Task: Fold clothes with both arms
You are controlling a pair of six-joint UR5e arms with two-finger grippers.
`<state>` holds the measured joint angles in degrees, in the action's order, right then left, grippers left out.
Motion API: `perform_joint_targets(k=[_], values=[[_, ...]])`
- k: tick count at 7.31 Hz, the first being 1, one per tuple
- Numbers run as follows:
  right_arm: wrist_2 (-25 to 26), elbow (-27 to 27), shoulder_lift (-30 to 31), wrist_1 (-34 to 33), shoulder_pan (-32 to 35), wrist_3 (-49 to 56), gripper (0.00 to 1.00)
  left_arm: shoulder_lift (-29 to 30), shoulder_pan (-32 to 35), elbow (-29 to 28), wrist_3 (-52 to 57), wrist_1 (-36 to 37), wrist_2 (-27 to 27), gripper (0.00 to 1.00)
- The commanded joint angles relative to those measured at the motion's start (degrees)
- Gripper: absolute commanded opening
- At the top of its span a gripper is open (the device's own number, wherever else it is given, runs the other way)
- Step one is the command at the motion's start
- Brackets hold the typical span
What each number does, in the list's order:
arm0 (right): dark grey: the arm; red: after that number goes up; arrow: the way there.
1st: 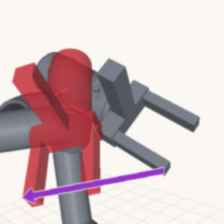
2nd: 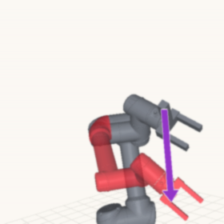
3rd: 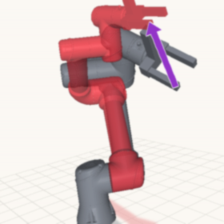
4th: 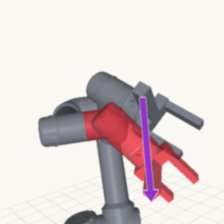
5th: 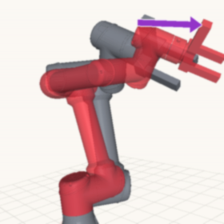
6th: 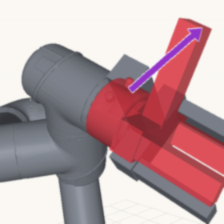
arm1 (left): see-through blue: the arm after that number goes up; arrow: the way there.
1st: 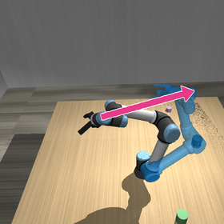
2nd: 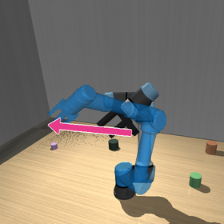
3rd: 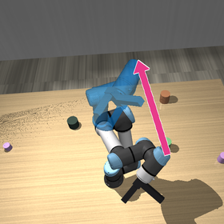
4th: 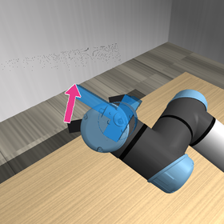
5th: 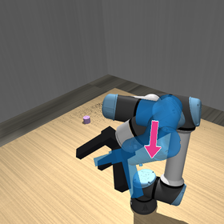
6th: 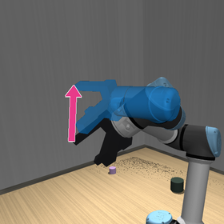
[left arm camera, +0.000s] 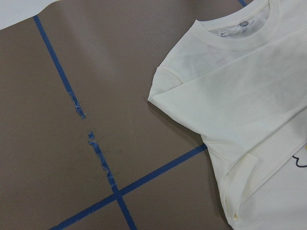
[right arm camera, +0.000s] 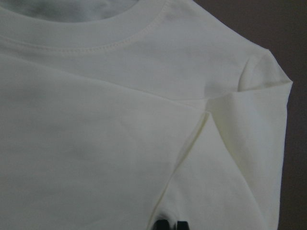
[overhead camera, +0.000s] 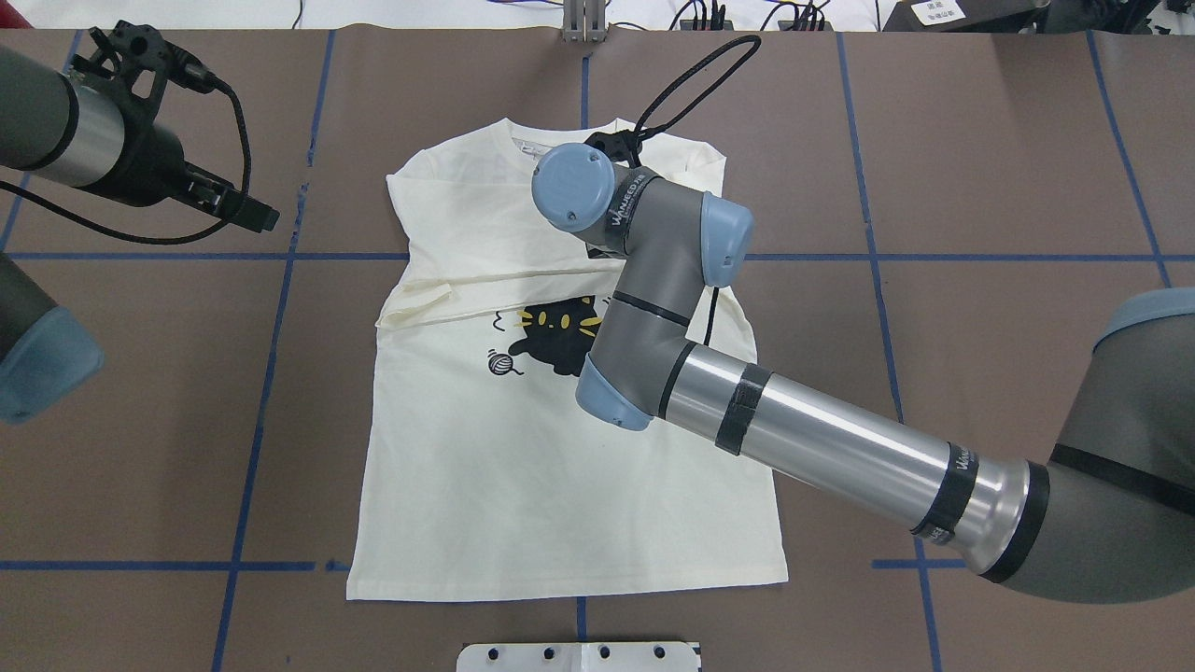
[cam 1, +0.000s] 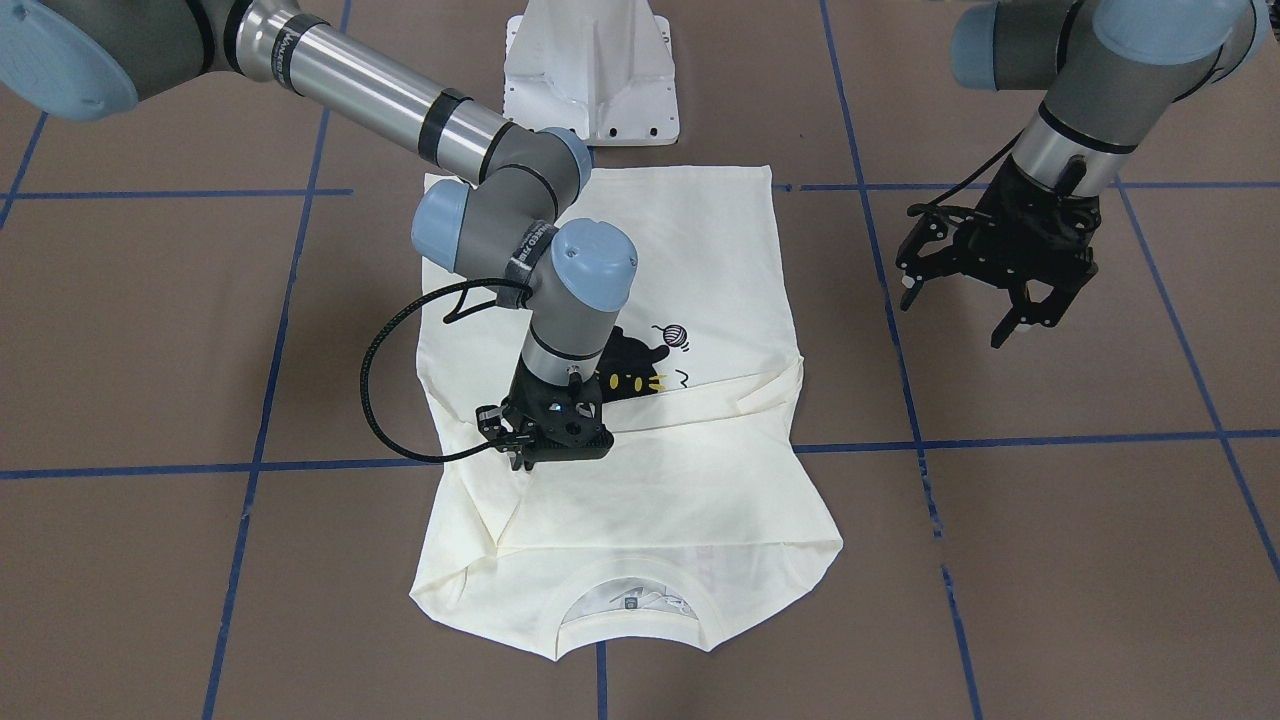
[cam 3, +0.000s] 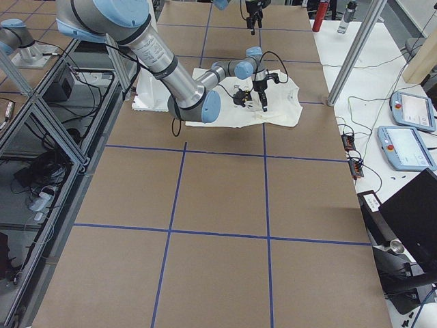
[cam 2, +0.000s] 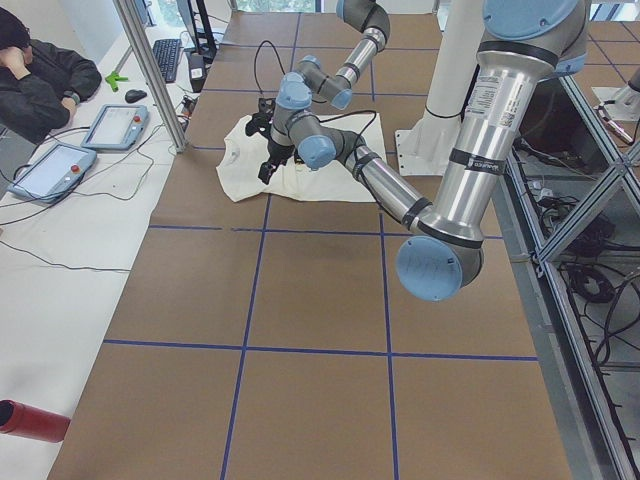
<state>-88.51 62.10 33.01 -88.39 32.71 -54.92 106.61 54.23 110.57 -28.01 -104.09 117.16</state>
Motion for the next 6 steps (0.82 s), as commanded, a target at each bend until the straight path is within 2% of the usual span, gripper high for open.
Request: perform_joint_targets(k=[1,3,4,6], values=[[0.0,0.13,-0.23,-0.11,0.34,0.16,0.0,0.0,0.0,0.0,-0.03,-0.06,0.0,1.0],[-0.09,1.0,0.03,-0.98,1.47,2.87,0.0,0.09,-0.09,-0.09,-0.03,0.03,0.0,1.0],[-0.35,2.92,1.08,-2.21,2.7,5.85,0.0,0.09,-0.09,-0.09,-0.2,-0.06,0.0,1.0],[-0.7,9.6,7.04,-2.48,4.99,11.47,0.0,0.18,-0.18,0.09,-0.29,-0.06,0.0,1.0]])
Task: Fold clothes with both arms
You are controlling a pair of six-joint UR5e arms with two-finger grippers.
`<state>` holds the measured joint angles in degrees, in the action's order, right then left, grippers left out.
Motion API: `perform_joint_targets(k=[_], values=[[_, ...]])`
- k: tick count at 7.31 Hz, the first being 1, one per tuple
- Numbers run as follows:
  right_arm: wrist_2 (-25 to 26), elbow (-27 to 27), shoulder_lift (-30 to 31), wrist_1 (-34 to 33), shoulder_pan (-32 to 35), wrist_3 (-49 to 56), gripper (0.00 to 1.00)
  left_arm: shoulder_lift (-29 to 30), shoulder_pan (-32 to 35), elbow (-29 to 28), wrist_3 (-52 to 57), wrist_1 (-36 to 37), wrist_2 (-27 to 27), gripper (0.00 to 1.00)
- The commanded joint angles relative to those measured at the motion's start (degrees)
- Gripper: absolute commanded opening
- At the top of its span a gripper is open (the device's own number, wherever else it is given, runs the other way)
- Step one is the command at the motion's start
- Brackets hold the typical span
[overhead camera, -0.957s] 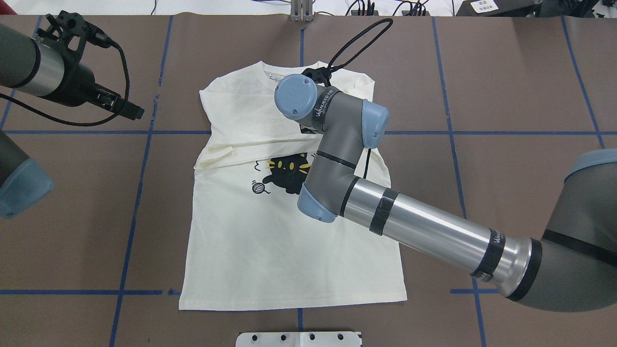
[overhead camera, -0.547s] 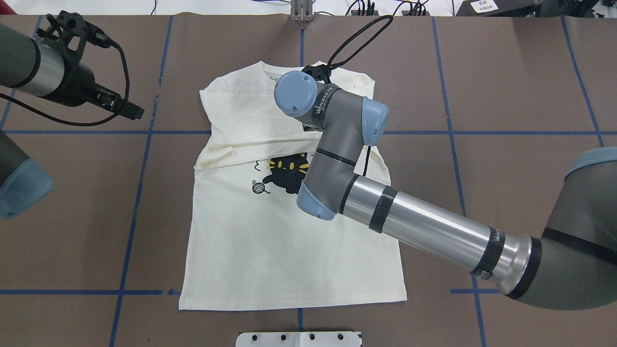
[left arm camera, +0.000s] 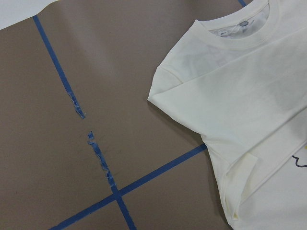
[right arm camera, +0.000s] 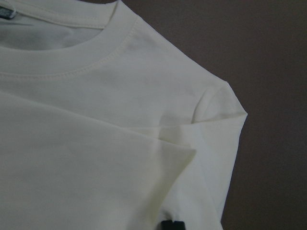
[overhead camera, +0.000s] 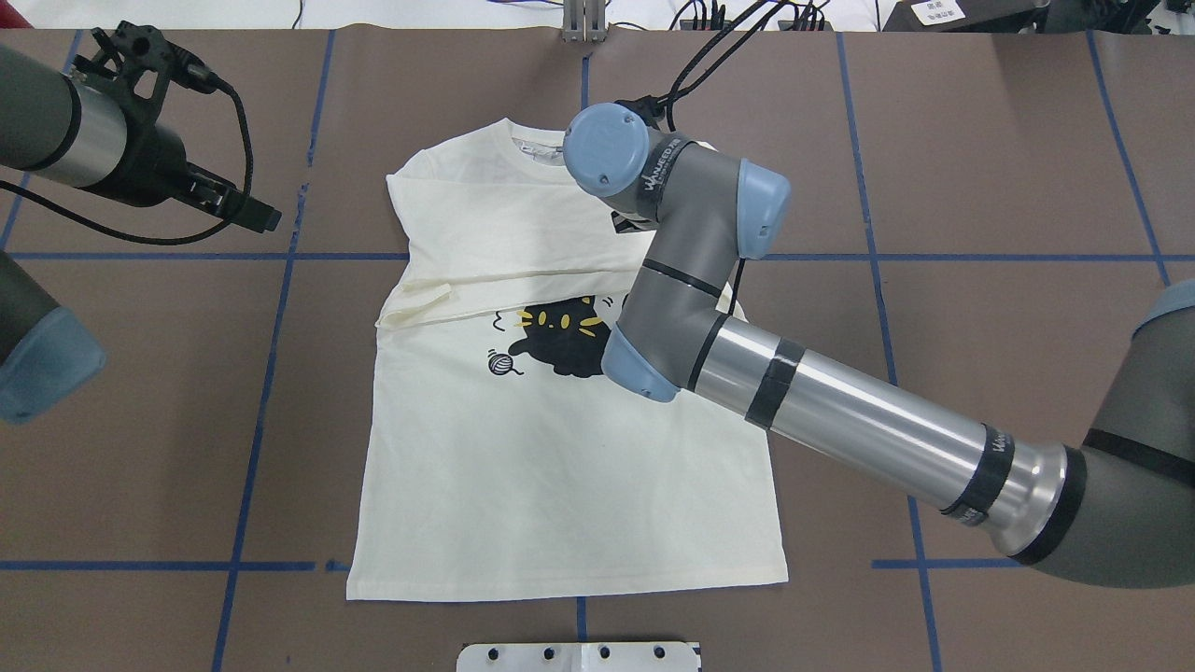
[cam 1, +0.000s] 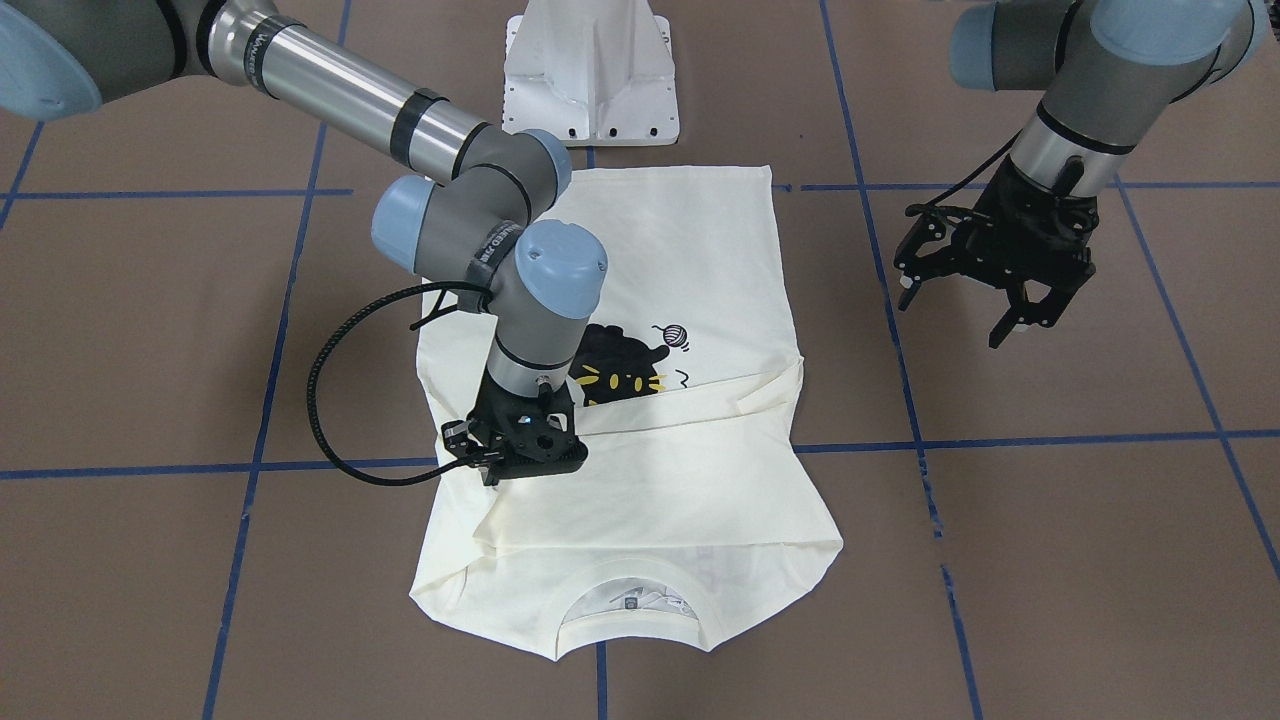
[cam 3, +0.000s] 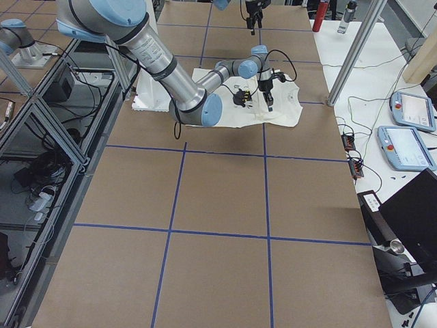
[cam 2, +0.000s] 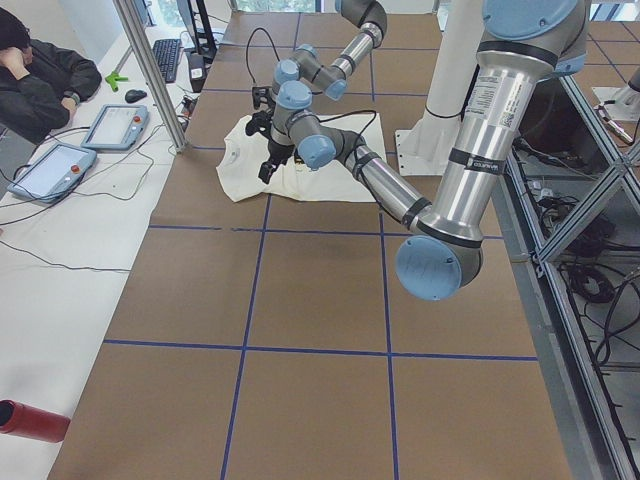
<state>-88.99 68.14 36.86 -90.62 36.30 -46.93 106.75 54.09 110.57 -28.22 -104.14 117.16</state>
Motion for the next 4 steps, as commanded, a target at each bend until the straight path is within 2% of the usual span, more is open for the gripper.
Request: perform_joint_targets(k=[1,2,3,4], values=[[-0.22,3.76,4.27,-0.18,2.36,5.78,0.0,0.12,-0.03,0.09,-0.08,-0.01,0.0,1.0],[-0.22,3.76,4.8,0.0,2.98,6.41,0.0,0.12,-0.03,0.09,-0.08,-0.01,0.0,1.0],[-0.22,3.67,4.98,0.35,3.07,6.5,0.16,0.12,-0.03,0.18,-0.08,-0.01,0.0,1.0],[-0.14,3.67,4.89,0.53,2.99,6.42,0.92,0.12,-0.03,0.18,-0.08,-0.01,0.0,1.0]])
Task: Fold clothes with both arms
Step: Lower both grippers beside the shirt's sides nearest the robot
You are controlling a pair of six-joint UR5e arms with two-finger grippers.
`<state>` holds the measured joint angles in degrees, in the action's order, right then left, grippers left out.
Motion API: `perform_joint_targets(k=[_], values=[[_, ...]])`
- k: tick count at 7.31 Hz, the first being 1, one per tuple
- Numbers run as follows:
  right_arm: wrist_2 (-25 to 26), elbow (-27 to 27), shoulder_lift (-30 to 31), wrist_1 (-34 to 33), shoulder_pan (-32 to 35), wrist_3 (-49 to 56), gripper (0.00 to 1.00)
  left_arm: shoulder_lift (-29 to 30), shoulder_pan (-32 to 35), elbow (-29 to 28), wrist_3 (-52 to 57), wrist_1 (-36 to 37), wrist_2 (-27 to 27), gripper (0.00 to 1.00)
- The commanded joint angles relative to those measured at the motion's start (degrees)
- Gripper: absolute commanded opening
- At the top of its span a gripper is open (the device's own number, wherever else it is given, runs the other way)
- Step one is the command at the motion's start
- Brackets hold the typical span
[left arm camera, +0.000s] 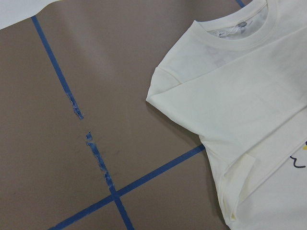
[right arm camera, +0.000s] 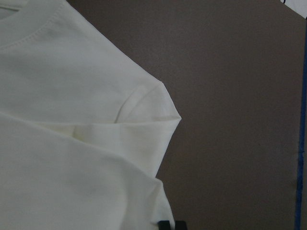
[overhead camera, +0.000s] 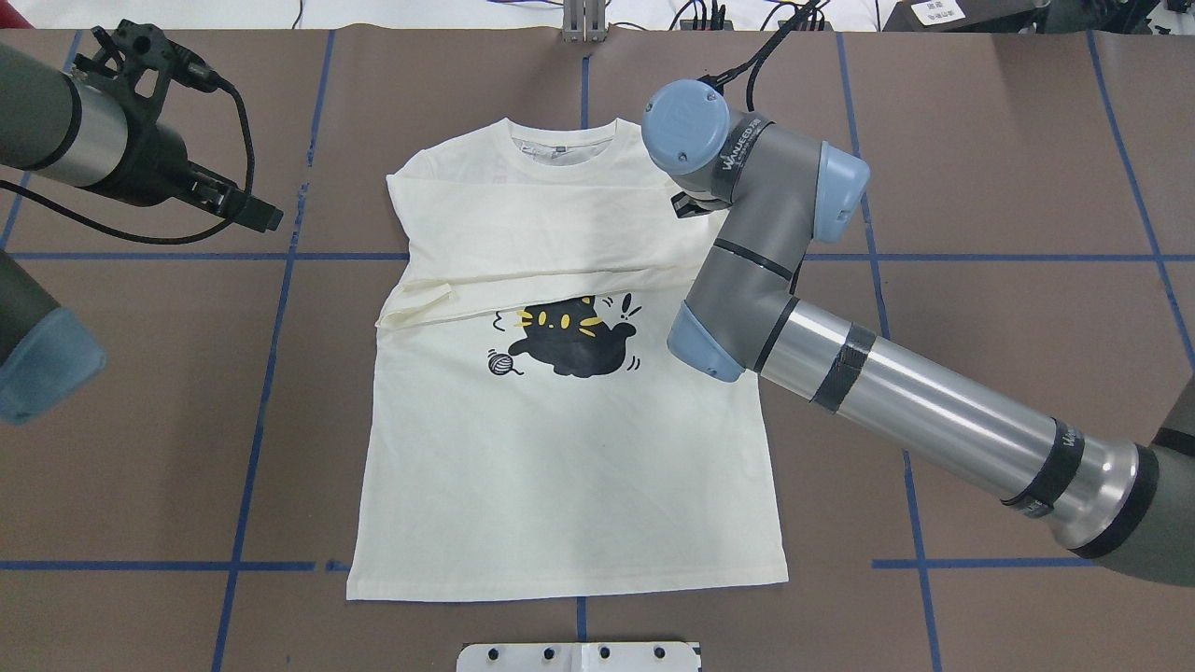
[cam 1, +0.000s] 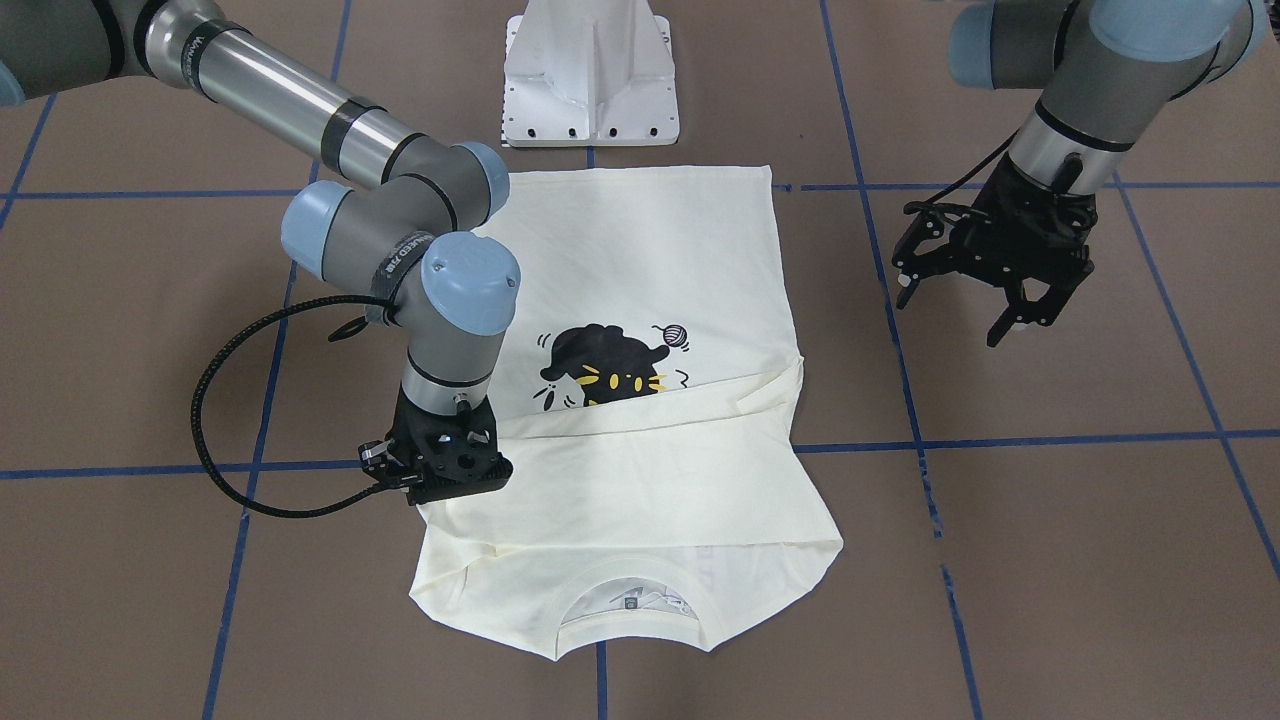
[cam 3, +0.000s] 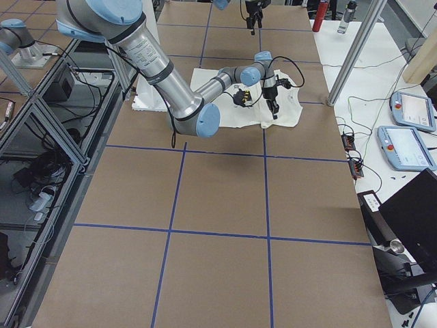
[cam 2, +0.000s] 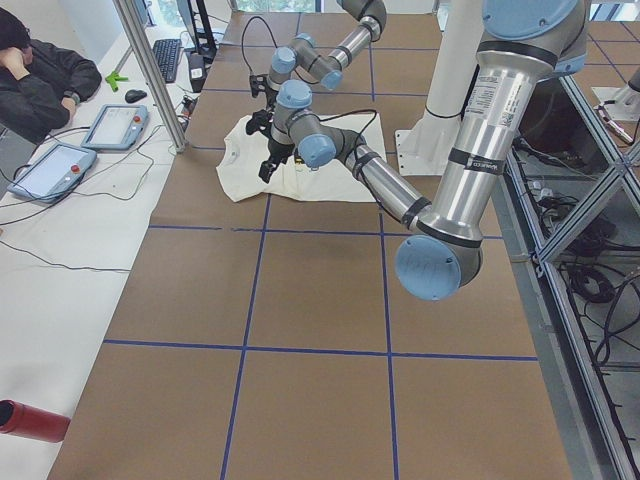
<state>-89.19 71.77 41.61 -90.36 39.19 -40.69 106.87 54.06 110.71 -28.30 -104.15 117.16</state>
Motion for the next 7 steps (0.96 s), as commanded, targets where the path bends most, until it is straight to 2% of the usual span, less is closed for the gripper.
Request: perform_joint_targets(k=[1,2,3,4,6,7], values=[[-0.02,0.03,-0.21,0.27,0.35,-0.09,1.0,0.09,0.0,0.03,0.0,0.0,-0.09,1.0],[-0.72,0.03,-0.48,0.27,1.23,-0.09,1.0,0.27,-0.09,0.03,-0.09,0.0,-0.09,1.0],[-6.38,0.99,-0.65,1.75,2.63,-0.26,1.0,0.53,-0.09,0.03,-0.18,0.0,-0.09,1.0],[-12.44,4.92,0.04,3.24,4.21,-1.39,1.0,0.53,-0.09,0.47,-3.4,0.0,-0.09,1.0],[-16.96,18.77,7.39,2.73,4.14,-13.49,1.0,0.09,-0.62,2.66,-10.88,-0.61,-0.88,1.0],[-18.98,28.24,13.61,3.08,2.57,-20.76,1.0,-1.82,-2.1,4.58,-14.21,-0.61,-0.88,1.0]])
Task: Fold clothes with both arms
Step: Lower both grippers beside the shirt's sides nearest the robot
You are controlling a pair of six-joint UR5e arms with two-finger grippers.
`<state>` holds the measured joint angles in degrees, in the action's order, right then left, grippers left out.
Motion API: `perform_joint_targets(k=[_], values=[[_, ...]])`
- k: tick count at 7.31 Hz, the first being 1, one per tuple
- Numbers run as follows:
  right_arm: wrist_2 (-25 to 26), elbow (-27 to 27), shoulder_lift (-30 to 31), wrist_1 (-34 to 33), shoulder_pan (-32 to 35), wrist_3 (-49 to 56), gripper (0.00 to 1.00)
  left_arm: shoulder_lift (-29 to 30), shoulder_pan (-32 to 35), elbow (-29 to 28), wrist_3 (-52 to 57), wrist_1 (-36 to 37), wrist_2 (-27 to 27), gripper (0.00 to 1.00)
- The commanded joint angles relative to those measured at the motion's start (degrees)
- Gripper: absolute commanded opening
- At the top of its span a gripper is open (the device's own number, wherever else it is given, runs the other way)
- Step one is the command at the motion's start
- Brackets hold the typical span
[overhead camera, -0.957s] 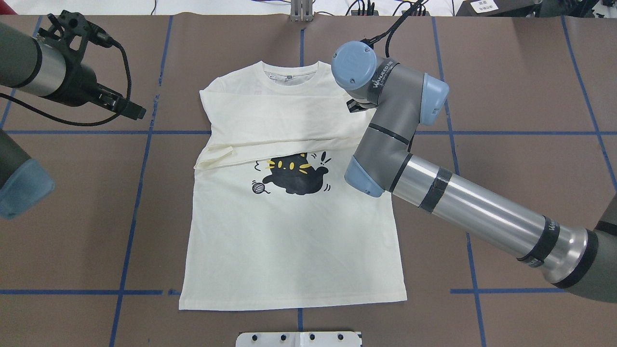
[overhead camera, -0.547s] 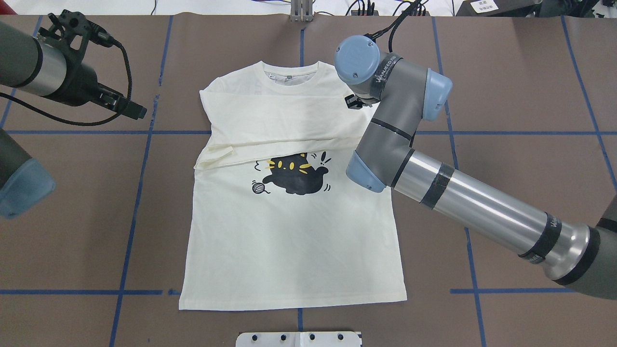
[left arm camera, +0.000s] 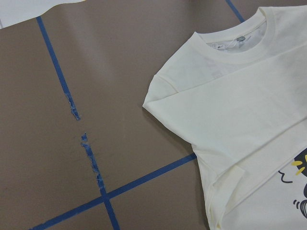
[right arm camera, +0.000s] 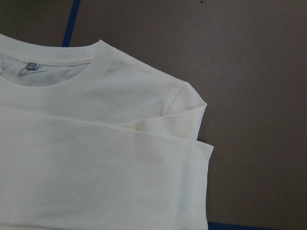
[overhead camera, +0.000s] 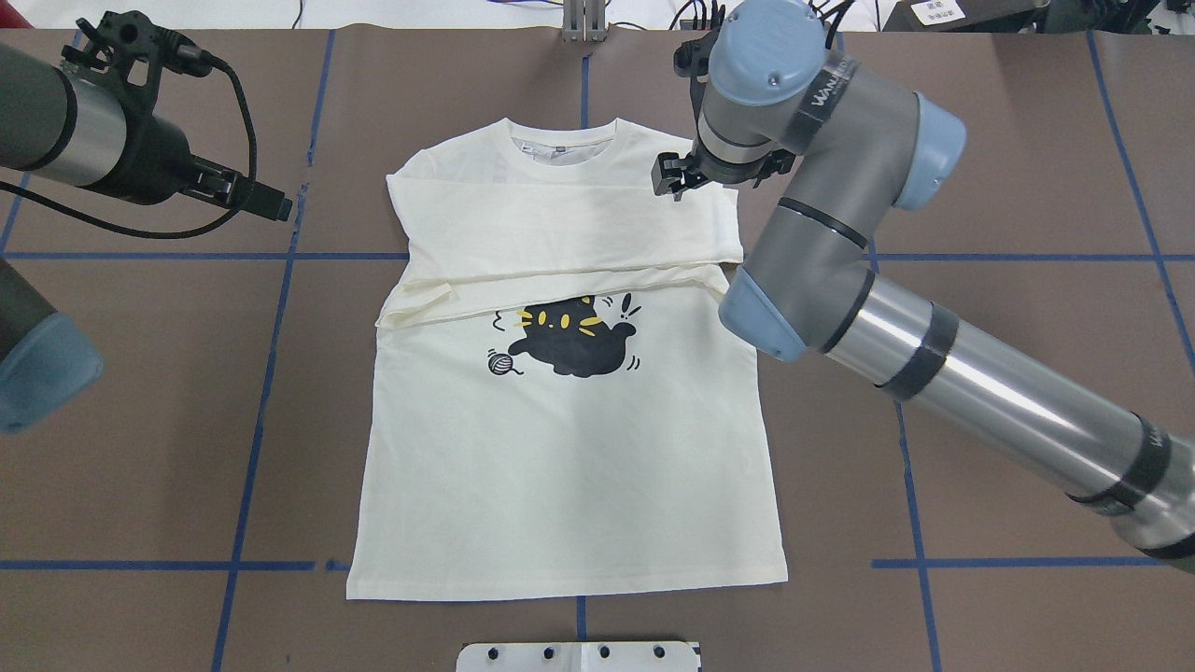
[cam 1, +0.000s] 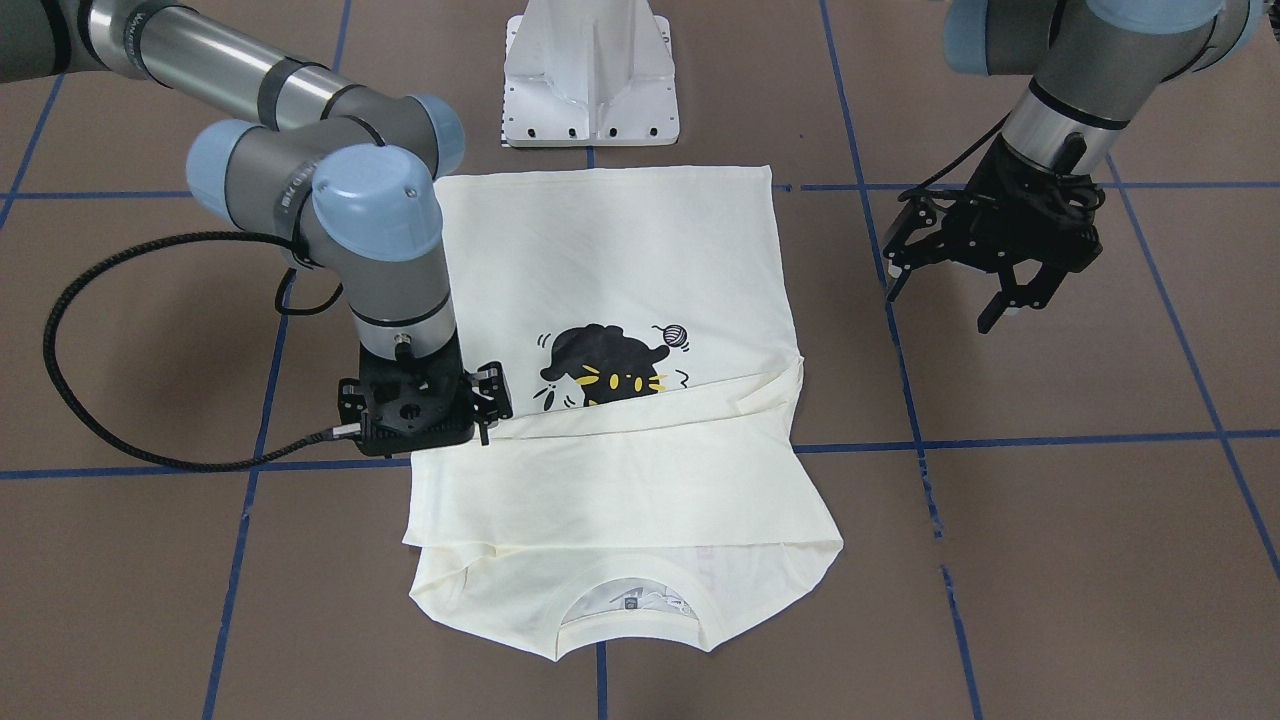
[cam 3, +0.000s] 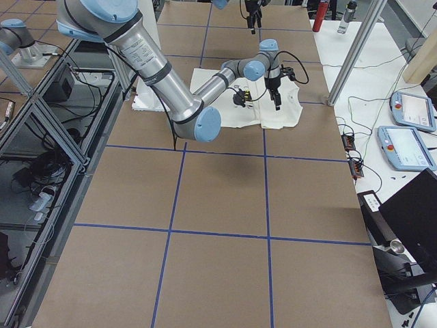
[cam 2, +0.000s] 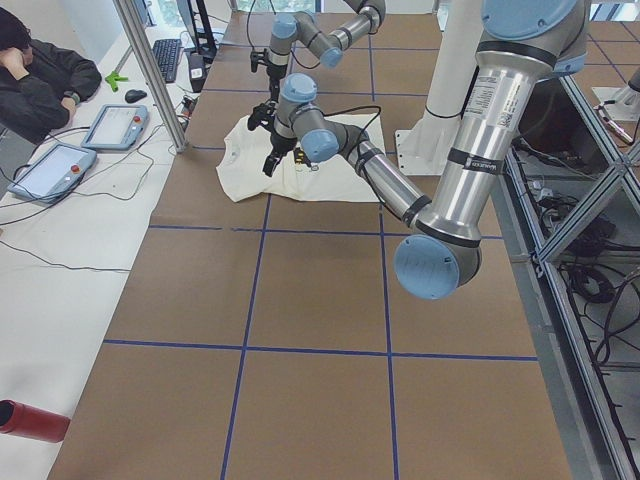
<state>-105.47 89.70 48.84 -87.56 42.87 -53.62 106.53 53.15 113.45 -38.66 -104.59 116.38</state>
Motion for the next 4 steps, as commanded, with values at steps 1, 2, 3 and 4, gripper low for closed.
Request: perform_joint_targets(k=[1,2,3,4], values=[[-1.94,19.37,11.66,0.46,-3.99,-14.6,1.0,-3.85,-4.51,5.34,-10.57,-1.13,-1.32,1.0],[1.99,28.94,18.06,0.89,-8.8,-24.5,1.0,-6.83,-8.72,9.29,-17.34,-1.75,-3.6,1.0],[8.12,35.21,21.87,0.81,-14.94,-29.99,1.0,-9.21,-14.33,11.24,-25.33,-5.06,-8.75,1.0],[13.49,38.5,25.48,0.9,-20.31,-36.05,1.0,-12.28,-19.61,11.26,-32.37,-10.49,-13.07,0.99]])
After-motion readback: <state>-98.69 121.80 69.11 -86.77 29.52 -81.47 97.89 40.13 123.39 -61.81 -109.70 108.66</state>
